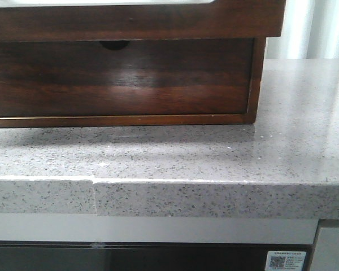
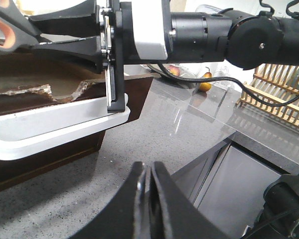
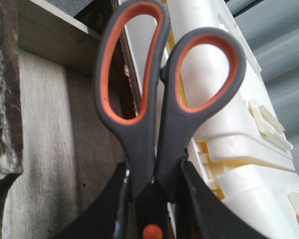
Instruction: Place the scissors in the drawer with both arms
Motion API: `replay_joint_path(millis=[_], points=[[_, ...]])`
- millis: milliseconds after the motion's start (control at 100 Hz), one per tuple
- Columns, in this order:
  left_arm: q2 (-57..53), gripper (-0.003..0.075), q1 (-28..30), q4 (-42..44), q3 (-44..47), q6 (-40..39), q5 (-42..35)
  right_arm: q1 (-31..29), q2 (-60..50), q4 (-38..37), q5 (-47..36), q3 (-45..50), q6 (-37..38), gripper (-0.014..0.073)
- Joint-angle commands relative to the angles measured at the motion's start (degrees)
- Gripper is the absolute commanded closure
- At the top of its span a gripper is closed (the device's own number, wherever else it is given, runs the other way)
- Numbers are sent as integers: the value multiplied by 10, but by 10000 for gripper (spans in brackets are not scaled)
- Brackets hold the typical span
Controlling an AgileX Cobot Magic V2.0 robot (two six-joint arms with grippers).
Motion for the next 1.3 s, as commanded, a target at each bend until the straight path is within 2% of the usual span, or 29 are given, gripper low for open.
replay_joint_path(millis=[0,80,200,270,320,550,630,700,730,830,880,1040,1290], points=[[5,739,-4,-19,-17,2,-25,-4,-20,-4,-50,-20,-3,620],[5,739,-4,-19,-17,2,-25,-4,-20,2,-50,-20,-3,515],[5,739,-4,-19,-17,2,-25,-5,-19,3,-50,-20,-3,259],[5,739,-4,-19,-17,2,-25,-9,-19,5,-50,-20,-3,164],[5,739,-4,-19,-17,2,-25,-13,-19,9,-50,-20,-3,141],[5,739,-4,-19,-17,2,-25,-22,-20,13,-61,-20,-3,141],[5,739,-4,-19,-17,2,-26,-19,-29,16,-71,-20,-3,155],[5,739,-4,-19,-17,2,-31,-14,-44,34,-77,-20,-3,230],[5,739,-4,-19,-17,2,-35,-11,-52,52,-77,-20,-3,285],[-3,739,-4,-17,-17,2,-73,1,-91,106,-70,-18,-3,568],[-13,739,-4,-14,-17,2,-100,2,-112,128,-55,-18,-3,674],[-58,739,-3,41,-17,2,-140,0,-205,205,-72,44,-1,624],[-103,739,-3,191,-17,0,-86,-29,-426,336,-102,288,-1,624]])
